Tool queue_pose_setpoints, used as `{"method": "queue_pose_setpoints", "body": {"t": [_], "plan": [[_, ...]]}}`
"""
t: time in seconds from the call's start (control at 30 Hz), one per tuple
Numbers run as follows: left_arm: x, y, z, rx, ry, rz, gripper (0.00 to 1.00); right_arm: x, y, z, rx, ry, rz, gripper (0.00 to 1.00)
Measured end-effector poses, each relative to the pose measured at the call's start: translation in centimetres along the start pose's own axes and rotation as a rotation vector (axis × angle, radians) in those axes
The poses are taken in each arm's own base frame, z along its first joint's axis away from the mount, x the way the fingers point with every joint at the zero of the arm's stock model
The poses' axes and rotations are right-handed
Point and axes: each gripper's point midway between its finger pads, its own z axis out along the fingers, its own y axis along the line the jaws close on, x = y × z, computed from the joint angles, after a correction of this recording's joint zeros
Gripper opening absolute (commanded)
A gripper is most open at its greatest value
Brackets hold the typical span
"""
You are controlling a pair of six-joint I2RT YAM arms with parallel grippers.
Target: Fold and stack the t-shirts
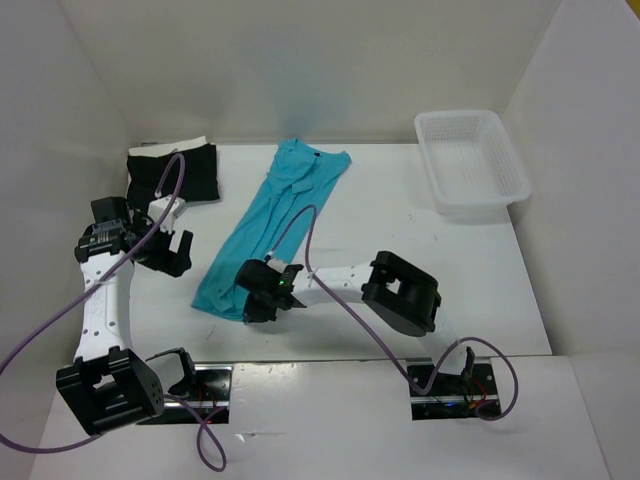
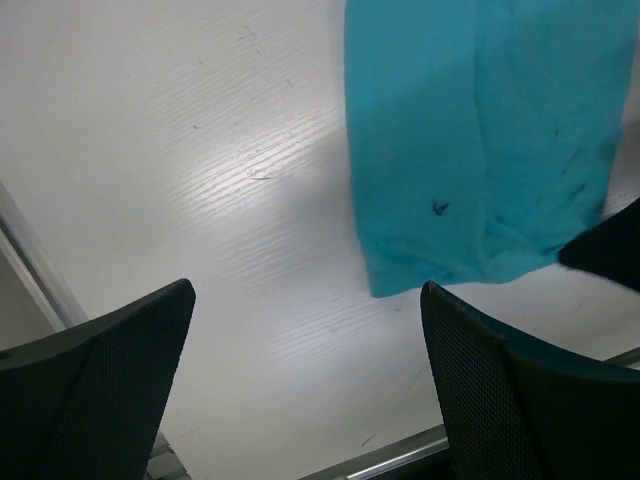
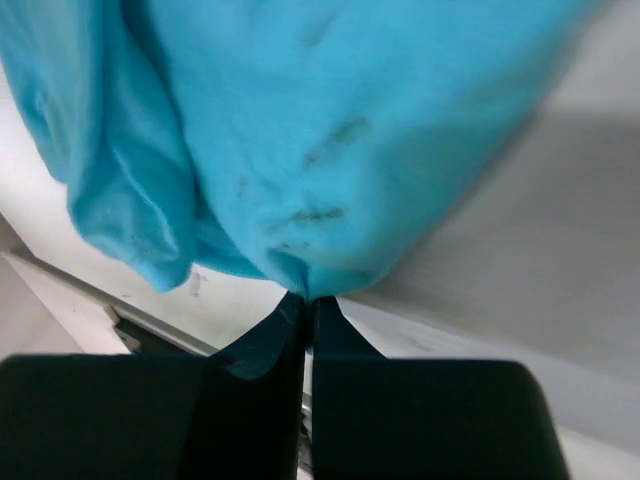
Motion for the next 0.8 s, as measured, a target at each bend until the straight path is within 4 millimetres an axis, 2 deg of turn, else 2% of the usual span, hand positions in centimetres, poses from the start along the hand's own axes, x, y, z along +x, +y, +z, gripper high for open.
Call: {"method": "queue_pose_setpoints", "body": {"t": [0.07,0.17,0.23,0.27,0.3,0.33,0.37,0.4,0.53,0.63,0.7,0.8], "plan": [[0.1,0.0,-0.1,0.004,0.005,0.023,1.0,-0.4,-1.8,-1.0,0.007,-0.006,0.03,0.0],[-0.4,-0.4,-0.2,0.023,0.008,0.079,1.0,-1.0,-6.4,-3.7,0.068,-0.022,0.072,0.0],[-1.8,-1.1,-0.1,0.045,-0.007,0.17,1.0,-1.1,-9.9,-5.6,0.123,-0.03,0.09,0.01],[-2.6,-1.7,0.0,0.065,-0.02,0.227,1.0,-1.0,-11.1,-6.4,0.137,-0.03,0.098,0.07],[-3.5,-2.6,0.2,0.088,-0.034,0.294,1.0,-0.7,-12.3,-7.1,0.151,-0.025,0.101,0.2],[-4.2,-3.4,0.3,0.108,-0.049,0.362,1.0,-0.2,-13.4,-7.8,0.159,-0.013,0.104,0.35],[-5.1,-4.6,0.5,0.137,-0.076,0.464,1.0,0.5,-14.2,-8.5,0.157,0.011,0.101,0.57],[-5.8,-5.8,0.5,0.165,-0.102,0.551,1.0,1.1,-14.6,-9.0,0.157,0.026,0.103,0.64],[-7.3,-10.5,-0.5,0.218,-0.259,0.939,1.0,3.7,-15.6,-10.7,0.188,0.077,0.003,0.73],[-6.2,-14.5,-1.8,0.258,-0.368,1.216,1.0,4.9,-17.2,-12.0,0.23,0.101,-0.048,0.73],[-4.6,-16.7,-1.8,0.307,-0.4,1.37,1.0,4.8,-17.8,-12.9,0.236,0.091,-0.059,0.73],[-1.0,-19.5,-0.2,0.436,-0.385,1.544,1.0,4.0,-17.9,-14.8,0.22,0.067,-0.047,0.73]]}}
